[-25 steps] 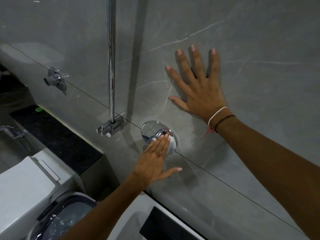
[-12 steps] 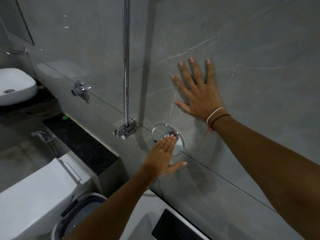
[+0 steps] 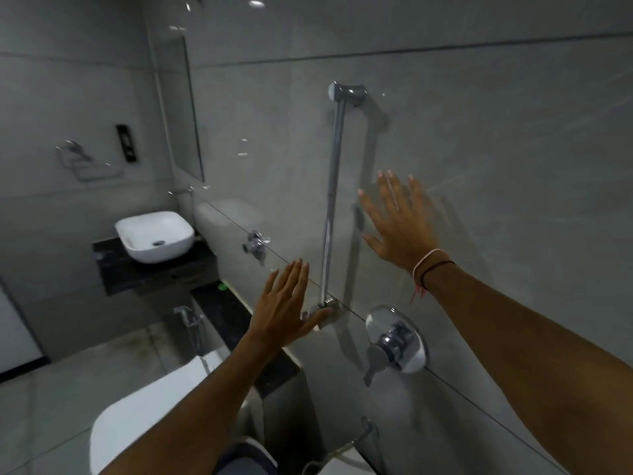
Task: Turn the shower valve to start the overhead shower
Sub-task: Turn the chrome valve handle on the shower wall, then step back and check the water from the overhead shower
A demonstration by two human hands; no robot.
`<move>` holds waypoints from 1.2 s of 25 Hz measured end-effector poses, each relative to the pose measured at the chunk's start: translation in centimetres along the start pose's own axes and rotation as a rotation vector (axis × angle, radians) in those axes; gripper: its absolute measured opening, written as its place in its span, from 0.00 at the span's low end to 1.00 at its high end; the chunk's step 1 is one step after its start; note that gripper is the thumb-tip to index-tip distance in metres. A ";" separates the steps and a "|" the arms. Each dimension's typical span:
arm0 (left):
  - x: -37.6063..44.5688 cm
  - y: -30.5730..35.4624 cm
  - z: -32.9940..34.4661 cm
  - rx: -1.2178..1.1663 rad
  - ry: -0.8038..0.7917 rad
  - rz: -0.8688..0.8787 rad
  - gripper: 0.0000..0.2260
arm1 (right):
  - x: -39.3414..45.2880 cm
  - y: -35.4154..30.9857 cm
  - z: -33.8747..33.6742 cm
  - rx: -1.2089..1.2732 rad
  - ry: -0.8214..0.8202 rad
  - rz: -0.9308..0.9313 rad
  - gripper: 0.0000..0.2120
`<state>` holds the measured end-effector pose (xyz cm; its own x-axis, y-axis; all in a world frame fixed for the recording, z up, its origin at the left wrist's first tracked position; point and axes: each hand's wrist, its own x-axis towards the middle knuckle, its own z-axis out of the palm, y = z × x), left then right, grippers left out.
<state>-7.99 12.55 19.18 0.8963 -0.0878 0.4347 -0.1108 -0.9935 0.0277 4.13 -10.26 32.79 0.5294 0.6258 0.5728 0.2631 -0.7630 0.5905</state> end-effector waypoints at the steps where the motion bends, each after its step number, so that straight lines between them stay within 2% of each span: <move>1: -0.3 -1.4 -1.3 0.021 0.025 -0.031 0.47 | 1.4 -0.7 -0.8 0.023 0.018 0.000 0.42; 6: -2.6 -7.7 -8.0 0.117 0.134 -0.171 0.47 | 7.2 -4.6 -4.9 0.098 0.115 -0.009 0.43; 12: -7.6 -15.0 -17.5 0.342 0.289 -0.339 0.44 | 13.3 -10.5 -10.8 0.251 0.262 -0.051 0.45; 17: -13.3 -18.9 -25.4 0.528 0.334 -0.486 0.44 | 17.0 -15.6 -16.0 0.406 0.365 -0.052 0.45; 24: -22.0 -20.9 -36.5 0.785 0.380 -0.681 0.44 | 20.4 -21.9 -24.2 0.594 0.492 -0.102 0.47; 30: -28.3 -19.4 -44.5 0.955 0.413 -0.814 0.43 | 22.7 -25.4 -32.3 0.710 0.601 -0.145 0.46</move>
<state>-50.28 37.60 46.41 0.3475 0.4147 0.8410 0.8905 -0.4267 -0.1576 -16.58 28.58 49.21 -0.0001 0.5498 0.8353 0.8286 -0.4676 0.3079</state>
